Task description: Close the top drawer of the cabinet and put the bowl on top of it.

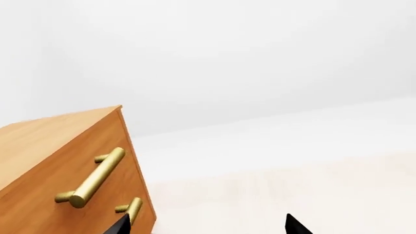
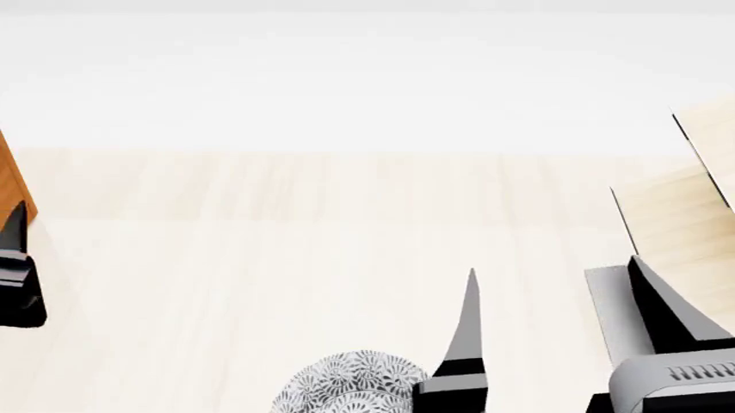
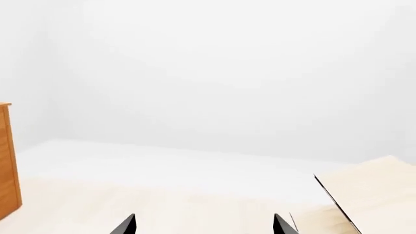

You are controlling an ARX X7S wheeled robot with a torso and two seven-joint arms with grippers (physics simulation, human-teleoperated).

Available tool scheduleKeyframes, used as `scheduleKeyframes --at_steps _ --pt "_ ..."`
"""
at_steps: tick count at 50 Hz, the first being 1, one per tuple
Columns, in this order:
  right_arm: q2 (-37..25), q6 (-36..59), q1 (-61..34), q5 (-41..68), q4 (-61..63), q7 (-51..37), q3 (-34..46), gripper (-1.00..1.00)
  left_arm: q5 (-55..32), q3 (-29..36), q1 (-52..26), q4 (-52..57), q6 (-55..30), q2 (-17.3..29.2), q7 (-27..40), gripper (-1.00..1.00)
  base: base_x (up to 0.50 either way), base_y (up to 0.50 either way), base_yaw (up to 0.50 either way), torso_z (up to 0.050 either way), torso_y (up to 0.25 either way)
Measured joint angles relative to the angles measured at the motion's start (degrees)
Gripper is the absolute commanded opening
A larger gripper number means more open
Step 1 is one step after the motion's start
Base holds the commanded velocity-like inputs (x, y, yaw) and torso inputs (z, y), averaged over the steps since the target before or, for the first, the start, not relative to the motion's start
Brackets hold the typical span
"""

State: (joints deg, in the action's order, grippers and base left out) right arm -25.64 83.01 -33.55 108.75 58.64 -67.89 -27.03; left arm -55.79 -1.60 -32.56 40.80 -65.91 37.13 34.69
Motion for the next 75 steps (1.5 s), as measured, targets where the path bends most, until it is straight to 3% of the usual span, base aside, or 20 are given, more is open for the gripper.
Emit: scheduleKeyframes --at_steps 24,45,75 --pt "2.2 3.59 2.73 -2.41 0.54 2.59 -5.24 1.0 -11.61 -2.52 0.72 7.49 -3.48 -0.12 3.76 1.0 0.0 0.0 0.0 0.0 0.0" --pt "4.13 6.32 4.53 -2.7 1.19 6.06 -9.47 1.0 -21.39 1.82 -12.41 -1.61 -8.77 -3.51 7.5 1.0 0.0 0.0 0.0 0.0 0.0" --pt "2.98 6.38 4.92 6.17 1.17 -0.46 -11.15 1.0 -19.14 11.64 -30.66 -21.11 -11.16 -8.73 2.76 1.0 0.0 0.0 0.0 0.0 0.0"
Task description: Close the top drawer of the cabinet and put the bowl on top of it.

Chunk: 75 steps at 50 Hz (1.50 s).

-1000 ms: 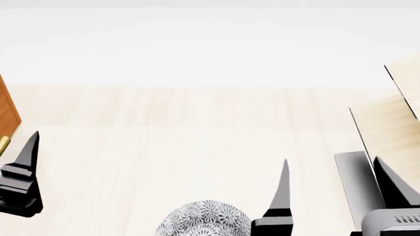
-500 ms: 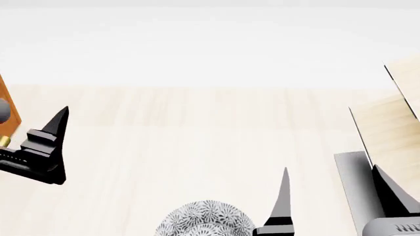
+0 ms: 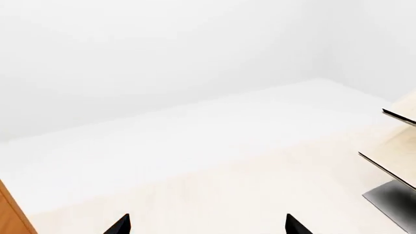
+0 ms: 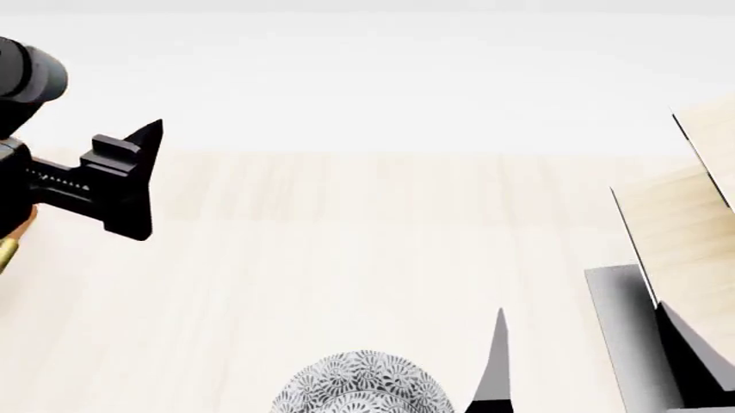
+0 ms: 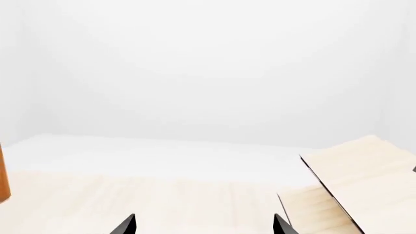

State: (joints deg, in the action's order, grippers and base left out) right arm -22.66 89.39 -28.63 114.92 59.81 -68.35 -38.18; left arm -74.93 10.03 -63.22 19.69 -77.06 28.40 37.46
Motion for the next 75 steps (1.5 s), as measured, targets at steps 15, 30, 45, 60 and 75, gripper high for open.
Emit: scheduleKeyframes --at_steps 15,30,45,60,75 --pt "-0.28 0.37 0.64 3.38 0.1 -1.66 -2.01 1.0 0.76 4.16 -4.35 -6.73 0.22 -2.42 -4.94 1.0 0.0 0.0 0.0 0.0 0.0" --pt "-0.61 0.53 1.76 5.57 0.16 -2.25 -4.54 1.0 4.02 8.72 -6.6 -12.69 2.22 -3.83 -10.6 1.0 0.0 0.0 0.0 0.0 0.0" --pt "-0.76 0.57 2.49 5.85 0.17 -2.19 -5.6 1.0 8.28 13.41 -7.53 -17.95 5.83 -5.5 -16.22 1.0 0.0 0.0 0.0 0.0 0.0" --pt "-1.19 0.59 3.5 6.93 0.18 -2.18 -7.57 1.0 12.28 18.02 -7.69 -22.48 9.31 -7.36 -20.9 1.0 0.0 0.0 0.0 0.0 0.0" --pt "-1.77 0.59 4.11 8.68 0.18 -3.38 -8.75 1.0 14.09 20.97 -7.09 -24.32 11.21 -8.45 -23.53 1.0 0.0 0.0 0.0 0.0 0.0"
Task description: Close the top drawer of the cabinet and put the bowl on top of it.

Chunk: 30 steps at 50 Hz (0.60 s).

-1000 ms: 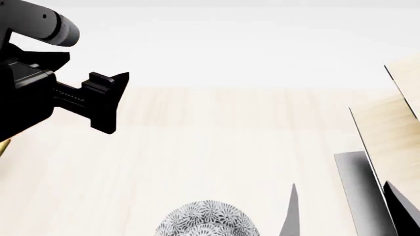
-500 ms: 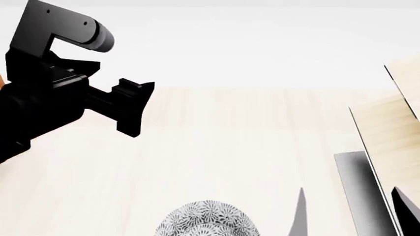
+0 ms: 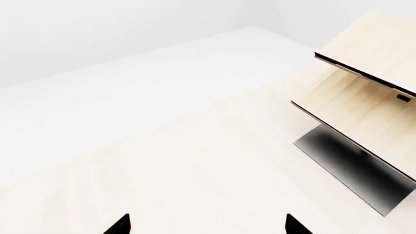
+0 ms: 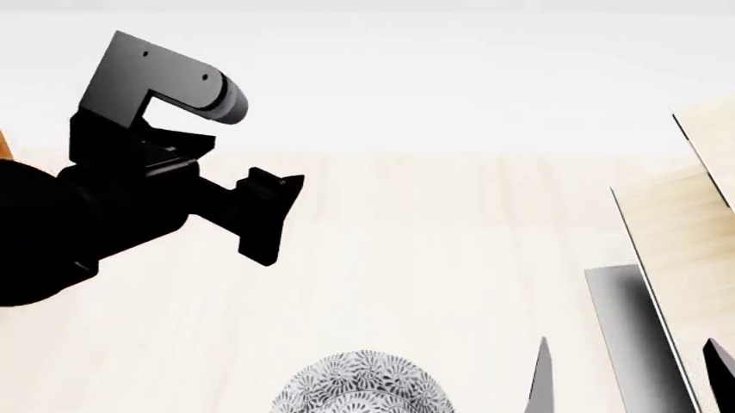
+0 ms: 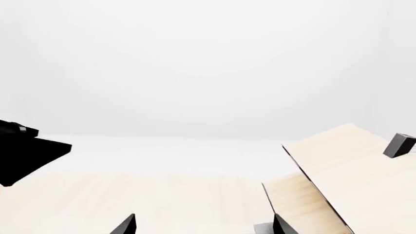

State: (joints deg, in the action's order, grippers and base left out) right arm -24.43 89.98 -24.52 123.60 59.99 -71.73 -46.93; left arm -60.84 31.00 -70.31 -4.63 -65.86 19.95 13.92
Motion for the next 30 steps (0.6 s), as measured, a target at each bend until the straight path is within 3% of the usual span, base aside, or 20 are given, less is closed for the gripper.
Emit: scheduleKeyframes --at_steps 30 --pt "-0.29 -0.01 -0.21 1.65 -0.01 -1.14 -0.53 1.0 1.51 3.49 4.09 -1.36 1.96 0.78 -2.16 1.0 0.0 0.0 0.0 0.0 0.0"
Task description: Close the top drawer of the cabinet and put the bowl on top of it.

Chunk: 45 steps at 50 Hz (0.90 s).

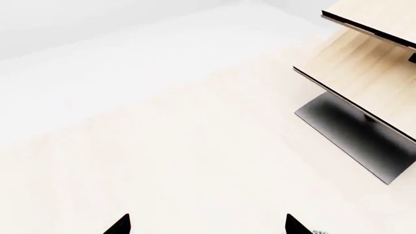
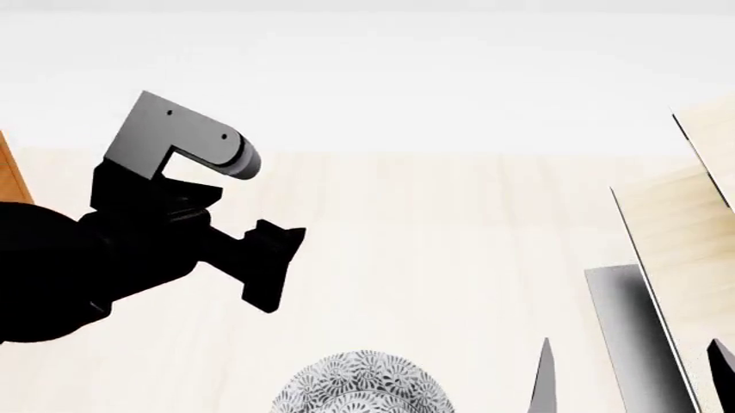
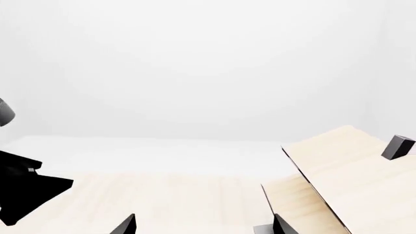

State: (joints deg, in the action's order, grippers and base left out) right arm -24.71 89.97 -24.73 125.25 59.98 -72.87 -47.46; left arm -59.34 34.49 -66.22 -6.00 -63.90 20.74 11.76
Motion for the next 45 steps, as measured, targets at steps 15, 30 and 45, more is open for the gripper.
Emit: scheduleKeyframes --at_steps 15,30,45 --pt "0.15 0.0 0.05 0.25 0.0 -0.17 -0.18 1.0 -0.43 0.54 2.75 -0.98 1.13 0.57 -1.6 1.0 0.0 0.0 0.0 0.0 0.0" --pt "0.43 0.0 0.12 -1.56 0.0 1.31 0.09 1.0 -0.53 1.45 5.0 -1.94 2.72 0.51 -3.8 1.0 0.0 0.0 0.0 0.0 0.0" --pt "0.4 0.01 0.66 -1.59 0.01 1.67 -0.59 1.0 1.32 3.65 6.33 -4.93 5.34 -0.65 -6.66 1.0 0.0 0.0 0.0 0.0 0.0"
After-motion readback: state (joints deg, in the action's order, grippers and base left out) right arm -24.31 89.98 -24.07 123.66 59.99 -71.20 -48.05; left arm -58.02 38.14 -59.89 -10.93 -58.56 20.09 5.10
